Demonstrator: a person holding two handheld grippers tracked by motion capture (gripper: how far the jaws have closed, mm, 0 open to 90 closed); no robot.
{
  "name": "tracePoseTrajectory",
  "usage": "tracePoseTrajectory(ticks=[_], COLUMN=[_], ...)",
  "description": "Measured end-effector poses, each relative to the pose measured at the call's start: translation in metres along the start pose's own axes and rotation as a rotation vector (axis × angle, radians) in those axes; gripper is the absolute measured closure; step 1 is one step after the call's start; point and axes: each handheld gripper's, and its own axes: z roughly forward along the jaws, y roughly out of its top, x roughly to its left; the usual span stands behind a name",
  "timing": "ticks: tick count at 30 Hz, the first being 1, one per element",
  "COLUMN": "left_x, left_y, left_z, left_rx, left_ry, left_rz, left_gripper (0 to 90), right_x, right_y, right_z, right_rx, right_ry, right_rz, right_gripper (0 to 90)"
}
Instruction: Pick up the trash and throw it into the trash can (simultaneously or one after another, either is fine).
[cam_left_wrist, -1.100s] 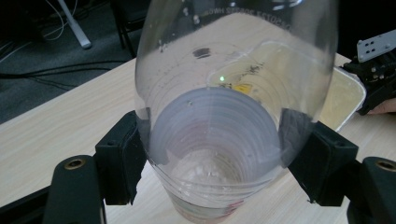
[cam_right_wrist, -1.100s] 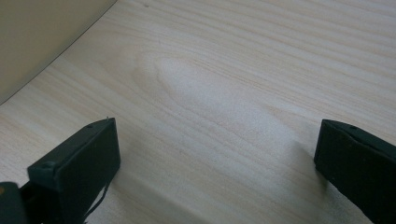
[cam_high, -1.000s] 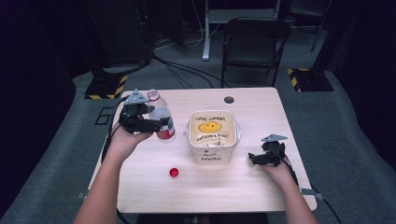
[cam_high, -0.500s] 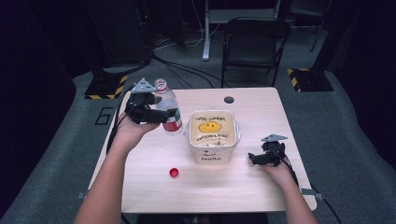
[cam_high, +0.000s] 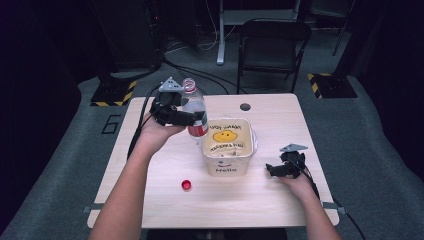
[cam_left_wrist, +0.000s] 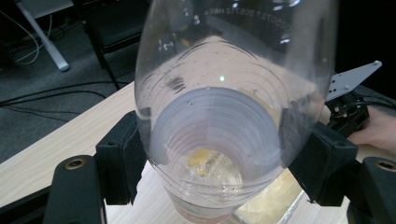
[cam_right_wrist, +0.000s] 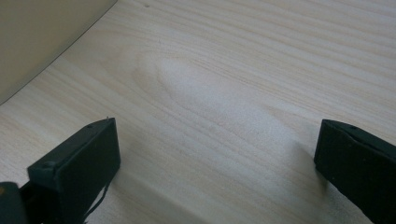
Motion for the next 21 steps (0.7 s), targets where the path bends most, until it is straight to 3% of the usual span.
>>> tracePoseTrajectory(ticks=[16, 21], left_x=[-0.008, -0.014], left_y=[0.010, 0.009], left_z=[0.033, 0.053], left_rx=[-0.024, -0.017], left_ry=[-0.040, -0.039], left_rz=[-0.007, 0.003], left_gripper=[26.8, 26.8], right_x=[0.000, 0.001], right_y=[0.000, 0.000], right_z=[0.000, 0.000], right_rx=[0.001, 0.002], right_ry=[0.001, 0.001], right_rz=[0.000, -0.001], right_gripper=[0.0, 0.0])
